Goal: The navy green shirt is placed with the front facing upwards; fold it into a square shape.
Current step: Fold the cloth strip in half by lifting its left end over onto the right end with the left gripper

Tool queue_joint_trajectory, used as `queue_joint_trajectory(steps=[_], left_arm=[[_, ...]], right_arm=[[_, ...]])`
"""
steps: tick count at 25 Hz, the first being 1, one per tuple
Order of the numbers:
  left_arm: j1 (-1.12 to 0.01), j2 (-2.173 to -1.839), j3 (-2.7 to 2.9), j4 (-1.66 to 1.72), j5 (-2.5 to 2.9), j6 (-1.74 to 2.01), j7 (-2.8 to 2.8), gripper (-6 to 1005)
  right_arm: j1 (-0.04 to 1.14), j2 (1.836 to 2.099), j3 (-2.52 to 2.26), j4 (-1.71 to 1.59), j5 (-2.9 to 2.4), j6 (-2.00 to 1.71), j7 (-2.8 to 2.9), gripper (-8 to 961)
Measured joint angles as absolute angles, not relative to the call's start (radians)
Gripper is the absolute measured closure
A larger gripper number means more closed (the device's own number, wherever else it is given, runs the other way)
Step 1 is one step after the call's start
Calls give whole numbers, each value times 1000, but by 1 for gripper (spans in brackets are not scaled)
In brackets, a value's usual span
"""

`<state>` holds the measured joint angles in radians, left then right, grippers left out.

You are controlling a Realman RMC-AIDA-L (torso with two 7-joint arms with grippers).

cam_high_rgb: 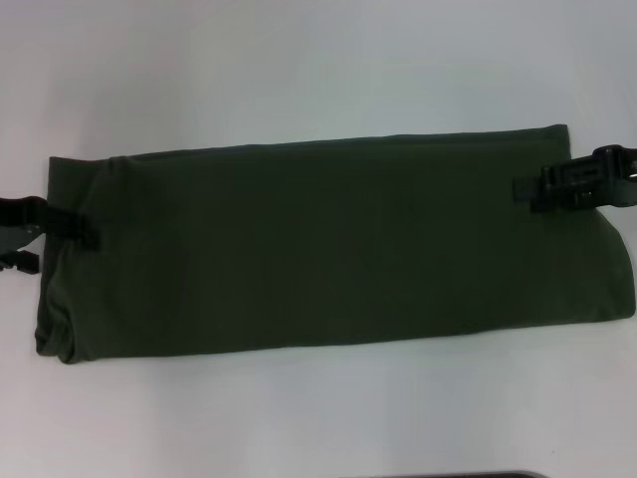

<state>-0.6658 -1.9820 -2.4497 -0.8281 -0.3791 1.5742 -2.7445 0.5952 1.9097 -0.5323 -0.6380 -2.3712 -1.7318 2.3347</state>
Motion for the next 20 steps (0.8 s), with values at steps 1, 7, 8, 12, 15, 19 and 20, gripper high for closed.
queue_joint_trajectory(steps=[1, 7, 8, 12, 15, 19, 20], left_arm=[[-666, -1982, -2450, -830, -379, 1574, -2745, 48], [-664, -1978, -2453, -834, -381, 1574, -2747, 48], [-664, -1977, -2453, -834, -380, 1574, -2748, 48], [-665, -1973, -2460, -840, -384, 1574, -2749, 47], [-665, -1973, -2468, -847, -385, 1574, -2749, 47], [-669, -1976, -2468, -844, -385, 1571, -2749, 47], [-671, -1977, -2468, -841, -383, 1569, -2750, 47]], right_arm=[[595, 1910, -532, -638, -2371, -1732, 2335, 338], [594, 1910, -532, -638, -2371, -1733, 2335, 339], [594, 1910, -532, -638, -2371, -1733, 2335, 339], [596, 1910, -532, -637, -2372, -1733, 2335, 338], [597, 1910, -532, -637, -2372, -1733, 2335, 338], [597, 1910, -532, -637, -2372, -1733, 2335, 338], [597, 1910, -532, -637, -2372, -1733, 2335, 338]])
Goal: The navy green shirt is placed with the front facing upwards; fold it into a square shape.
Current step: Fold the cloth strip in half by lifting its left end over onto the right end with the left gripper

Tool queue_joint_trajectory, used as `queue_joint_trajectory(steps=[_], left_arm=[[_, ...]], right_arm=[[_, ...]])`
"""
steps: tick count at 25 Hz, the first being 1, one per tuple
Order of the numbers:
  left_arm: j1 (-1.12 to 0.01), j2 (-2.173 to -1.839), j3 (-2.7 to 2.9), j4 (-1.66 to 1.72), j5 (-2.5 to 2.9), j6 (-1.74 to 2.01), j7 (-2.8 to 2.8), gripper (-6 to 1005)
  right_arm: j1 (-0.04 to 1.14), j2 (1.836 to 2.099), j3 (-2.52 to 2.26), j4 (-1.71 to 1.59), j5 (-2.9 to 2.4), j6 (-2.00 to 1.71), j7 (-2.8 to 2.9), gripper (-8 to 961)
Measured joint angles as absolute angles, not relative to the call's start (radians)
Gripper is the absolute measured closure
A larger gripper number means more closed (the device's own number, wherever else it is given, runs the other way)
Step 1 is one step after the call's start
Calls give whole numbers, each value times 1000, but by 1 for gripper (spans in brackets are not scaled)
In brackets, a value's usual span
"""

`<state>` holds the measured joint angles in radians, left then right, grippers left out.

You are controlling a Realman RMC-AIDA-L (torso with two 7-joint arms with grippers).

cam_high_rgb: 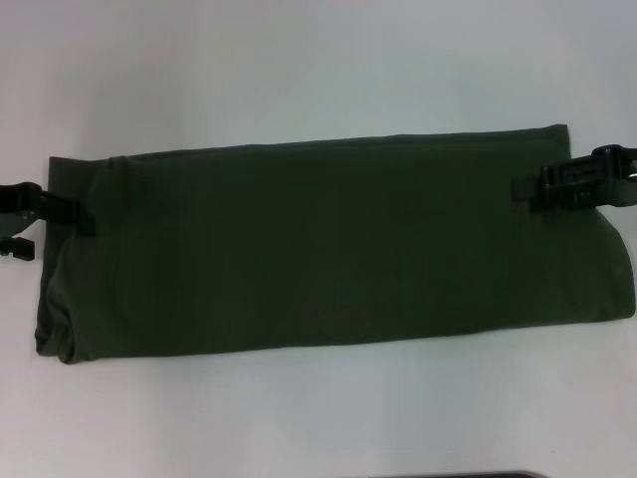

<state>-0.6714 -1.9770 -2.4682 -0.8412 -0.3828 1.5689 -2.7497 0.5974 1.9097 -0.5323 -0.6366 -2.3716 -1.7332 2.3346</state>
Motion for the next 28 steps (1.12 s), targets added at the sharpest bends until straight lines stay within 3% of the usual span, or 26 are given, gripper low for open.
queue_joint_trajectory(steps=[28], left_arm=[[-692, -1985, -2454, -795, -380, 1534, -2764, 47]], right_arm=[[595, 1908, -532, -637, -2371, -1733, 2335, 339]])
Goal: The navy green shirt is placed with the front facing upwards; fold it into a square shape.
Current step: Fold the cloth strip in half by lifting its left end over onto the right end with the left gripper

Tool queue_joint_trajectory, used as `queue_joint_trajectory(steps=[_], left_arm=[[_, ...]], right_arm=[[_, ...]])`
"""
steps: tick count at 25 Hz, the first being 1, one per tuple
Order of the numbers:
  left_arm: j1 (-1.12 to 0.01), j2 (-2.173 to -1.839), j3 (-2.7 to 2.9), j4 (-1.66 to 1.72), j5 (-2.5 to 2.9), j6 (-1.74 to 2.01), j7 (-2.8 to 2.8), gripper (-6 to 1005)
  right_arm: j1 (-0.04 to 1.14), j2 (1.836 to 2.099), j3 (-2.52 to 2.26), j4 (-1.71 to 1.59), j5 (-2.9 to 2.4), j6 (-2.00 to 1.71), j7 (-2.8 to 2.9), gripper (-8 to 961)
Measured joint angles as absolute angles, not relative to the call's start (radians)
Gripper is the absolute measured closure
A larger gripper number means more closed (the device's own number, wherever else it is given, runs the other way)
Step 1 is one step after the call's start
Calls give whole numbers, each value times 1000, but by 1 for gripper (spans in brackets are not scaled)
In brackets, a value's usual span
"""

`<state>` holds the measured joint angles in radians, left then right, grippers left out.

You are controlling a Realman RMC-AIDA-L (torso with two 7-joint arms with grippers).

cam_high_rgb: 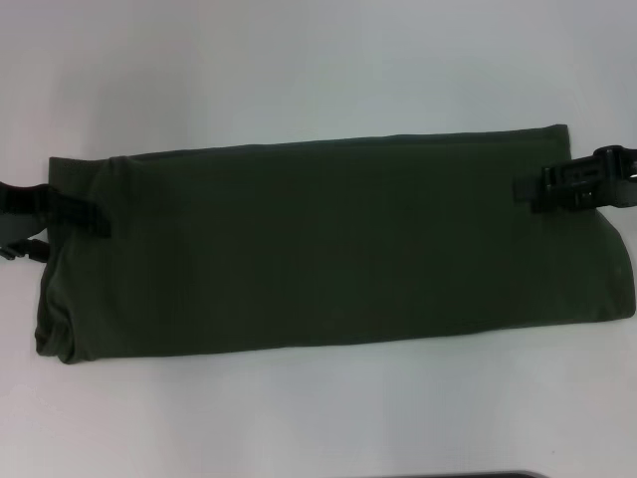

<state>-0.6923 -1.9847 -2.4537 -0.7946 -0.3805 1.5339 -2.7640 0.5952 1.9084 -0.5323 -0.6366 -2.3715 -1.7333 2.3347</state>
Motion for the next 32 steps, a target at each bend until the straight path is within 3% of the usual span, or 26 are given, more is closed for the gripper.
queue_joint_trajectory(steps=[32], left_arm=[[-746, -2015, -2454, -749, -464, 1615, -2694, 65]], right_arm=[[595, 1907, -532, -637, -2367, -1734, 2335, 338]])
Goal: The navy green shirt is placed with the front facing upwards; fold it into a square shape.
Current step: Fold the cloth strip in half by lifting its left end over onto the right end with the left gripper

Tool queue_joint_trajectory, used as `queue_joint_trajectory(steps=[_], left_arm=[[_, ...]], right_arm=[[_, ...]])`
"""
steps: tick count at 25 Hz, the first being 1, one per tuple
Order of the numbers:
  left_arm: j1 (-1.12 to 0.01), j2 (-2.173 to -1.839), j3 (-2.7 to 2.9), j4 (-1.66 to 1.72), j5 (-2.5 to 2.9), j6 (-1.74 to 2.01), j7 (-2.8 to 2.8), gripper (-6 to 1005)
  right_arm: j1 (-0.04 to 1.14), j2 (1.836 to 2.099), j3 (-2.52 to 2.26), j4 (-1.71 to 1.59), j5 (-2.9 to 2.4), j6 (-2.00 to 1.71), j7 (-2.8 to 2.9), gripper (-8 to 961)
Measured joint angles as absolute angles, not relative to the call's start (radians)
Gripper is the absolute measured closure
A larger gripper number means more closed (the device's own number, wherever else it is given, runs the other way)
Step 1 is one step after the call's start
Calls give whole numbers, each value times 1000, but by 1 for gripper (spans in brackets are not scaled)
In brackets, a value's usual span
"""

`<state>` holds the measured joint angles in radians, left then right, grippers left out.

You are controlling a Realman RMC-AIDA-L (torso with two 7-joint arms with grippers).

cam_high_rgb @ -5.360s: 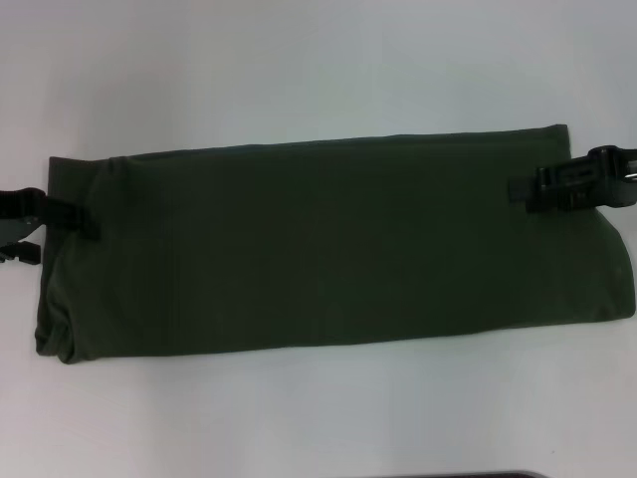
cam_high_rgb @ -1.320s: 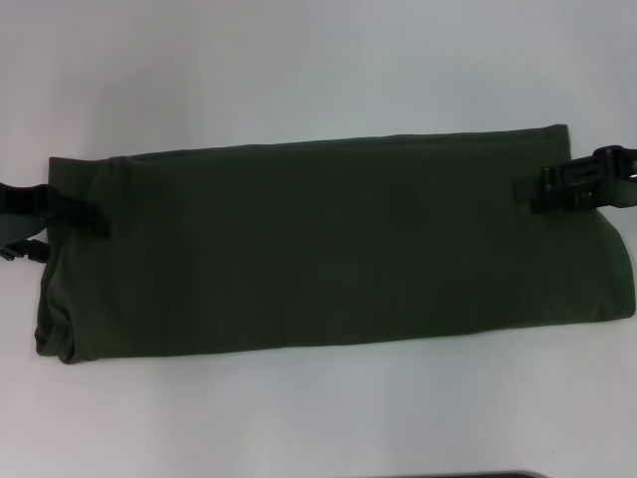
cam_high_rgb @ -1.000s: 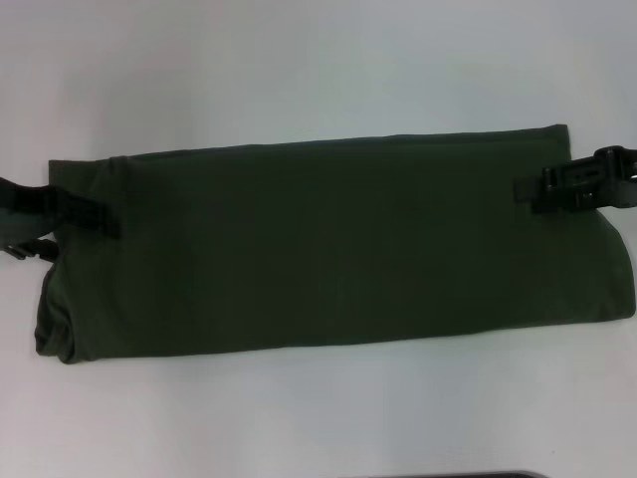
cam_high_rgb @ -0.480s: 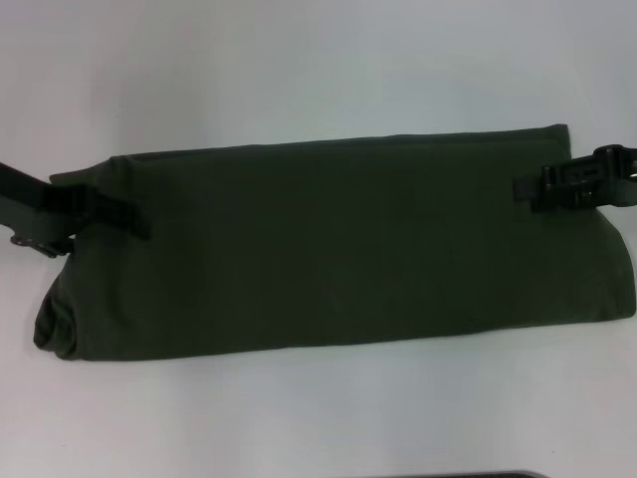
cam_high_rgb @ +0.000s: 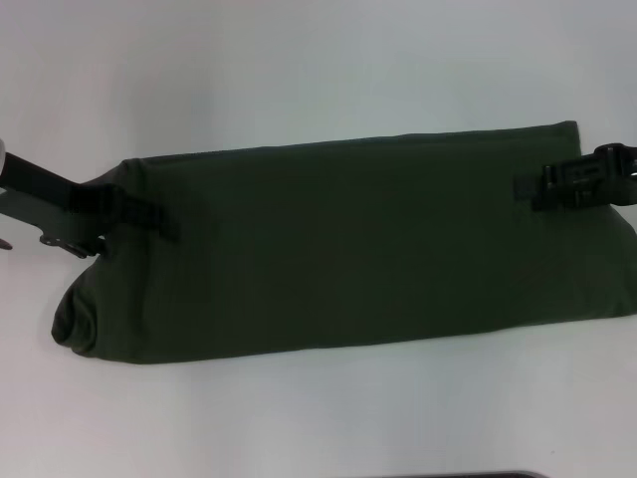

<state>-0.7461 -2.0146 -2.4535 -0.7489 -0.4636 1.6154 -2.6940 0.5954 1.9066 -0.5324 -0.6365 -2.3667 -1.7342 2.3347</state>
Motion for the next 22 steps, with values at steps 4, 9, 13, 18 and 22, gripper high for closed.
queue_joint_trajectory(steps=[4, 9, 13, 18, 22], left_arm=[[-746, -2014, -2453, -754, -463, 1624, -2688, 69], [-745, -2013, -2438, -773, -450, 1628, -2678, 74], [-745, -2017, -2428, -774, -448, 1626, -2682, 201], [-747, -2017, -2424, -772, -447, 1625, -2687, 453], [-748, -2017, -2405, -772, -445, 1620, -2697, 569]], right_arm=[[594, 1906, -532, -637, -2367, -1735, 2335, 339], [593, 1904, -531, -637, -2367, -1735, 2335, 338], [592, 1903, -531, -637, -2367, -1735, 2336, 338], [594, 1903, -531, -637, -2367, -1737, 2337, 339], [593, 1903, -531, -637, -2367, -1738, 2338, 339]])
